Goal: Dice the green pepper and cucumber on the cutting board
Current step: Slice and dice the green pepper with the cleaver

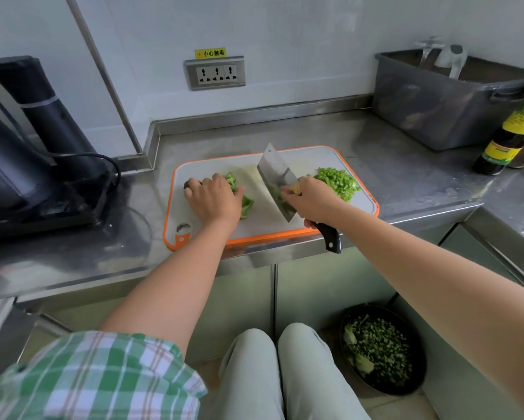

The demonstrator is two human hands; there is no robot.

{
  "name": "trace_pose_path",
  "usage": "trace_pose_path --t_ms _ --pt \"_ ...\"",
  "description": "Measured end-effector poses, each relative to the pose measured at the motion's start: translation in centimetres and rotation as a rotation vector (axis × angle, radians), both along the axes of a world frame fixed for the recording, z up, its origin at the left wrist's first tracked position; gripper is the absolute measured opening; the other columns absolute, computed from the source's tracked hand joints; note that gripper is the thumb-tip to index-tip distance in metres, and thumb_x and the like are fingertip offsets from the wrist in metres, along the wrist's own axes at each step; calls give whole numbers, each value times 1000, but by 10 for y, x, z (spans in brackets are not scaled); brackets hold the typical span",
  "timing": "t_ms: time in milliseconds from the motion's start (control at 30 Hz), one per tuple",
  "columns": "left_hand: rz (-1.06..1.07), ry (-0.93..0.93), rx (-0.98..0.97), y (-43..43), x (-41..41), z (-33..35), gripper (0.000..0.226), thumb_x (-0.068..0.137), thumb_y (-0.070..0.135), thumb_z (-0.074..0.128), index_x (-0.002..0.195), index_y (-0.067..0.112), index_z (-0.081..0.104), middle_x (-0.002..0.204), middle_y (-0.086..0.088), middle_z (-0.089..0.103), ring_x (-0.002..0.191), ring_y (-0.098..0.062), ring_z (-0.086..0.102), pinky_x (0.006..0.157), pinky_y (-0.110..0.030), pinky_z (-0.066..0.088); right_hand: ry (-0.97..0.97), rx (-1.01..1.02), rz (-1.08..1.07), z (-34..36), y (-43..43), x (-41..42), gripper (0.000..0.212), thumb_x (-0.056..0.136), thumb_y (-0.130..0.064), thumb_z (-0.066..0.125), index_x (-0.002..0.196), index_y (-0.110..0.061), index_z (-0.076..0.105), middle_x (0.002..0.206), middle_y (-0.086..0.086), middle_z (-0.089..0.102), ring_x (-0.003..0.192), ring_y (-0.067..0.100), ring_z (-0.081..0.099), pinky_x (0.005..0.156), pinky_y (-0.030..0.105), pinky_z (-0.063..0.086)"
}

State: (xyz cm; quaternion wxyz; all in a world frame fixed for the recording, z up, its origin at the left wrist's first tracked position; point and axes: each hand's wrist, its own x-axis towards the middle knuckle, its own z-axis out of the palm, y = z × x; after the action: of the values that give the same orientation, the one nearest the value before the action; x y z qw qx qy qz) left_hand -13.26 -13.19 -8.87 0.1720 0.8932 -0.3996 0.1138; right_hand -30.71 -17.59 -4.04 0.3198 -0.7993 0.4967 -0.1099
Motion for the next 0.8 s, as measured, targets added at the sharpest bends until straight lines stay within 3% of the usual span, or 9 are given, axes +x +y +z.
trace_pose_path --t_ms 67,167,367,633,800 --pt "-7 -4 16 -5 5 -1 35 87 46 61 105 16 65 108 -11 66 110 -33 47 90 -40 32 -3 35 7 0 -1 -3 12 97 -14 41 90 -5 44 67 11 53 41 24 54 31 19 37" --pt "-124 12 -13 -4 12 -2 27 88 39 63 112 28 68 109 -7 67 107 -32 49 88 -39 31 -28 17 12 -1 -5 -4 4 96 -11 41 96 -7 43 68 0 49 40 22 53 33 21 37" --pt "-451 148 -96 -3 6 -2 22 83 33 70 105 32 72 98 -4 69 103 -27 51 81 -33 28 -25 -62 55 9 -7 -3 9 96 -14 41 88 -9 41 72 13 53 41 24 55 36 26 42" --pt "-377 89 -107 3 -3 0 16 83 34 70 98 36 73 102 6 69 105 -26 43 78 -33 21 103 -126 124 15 4 2 6 95 -7 37 97 -6 42 77 12 50 45 25 58 33 24 40" --pt "-385 105 -131 3 -4 -4 14 83 32 70 96 35 74 101 7 70 104 -25 42 80 -34 22 136 -123 134 17 11 7 12 93 -3 34 89 -11 42 74 10 48 42 23 54 31 22 37"
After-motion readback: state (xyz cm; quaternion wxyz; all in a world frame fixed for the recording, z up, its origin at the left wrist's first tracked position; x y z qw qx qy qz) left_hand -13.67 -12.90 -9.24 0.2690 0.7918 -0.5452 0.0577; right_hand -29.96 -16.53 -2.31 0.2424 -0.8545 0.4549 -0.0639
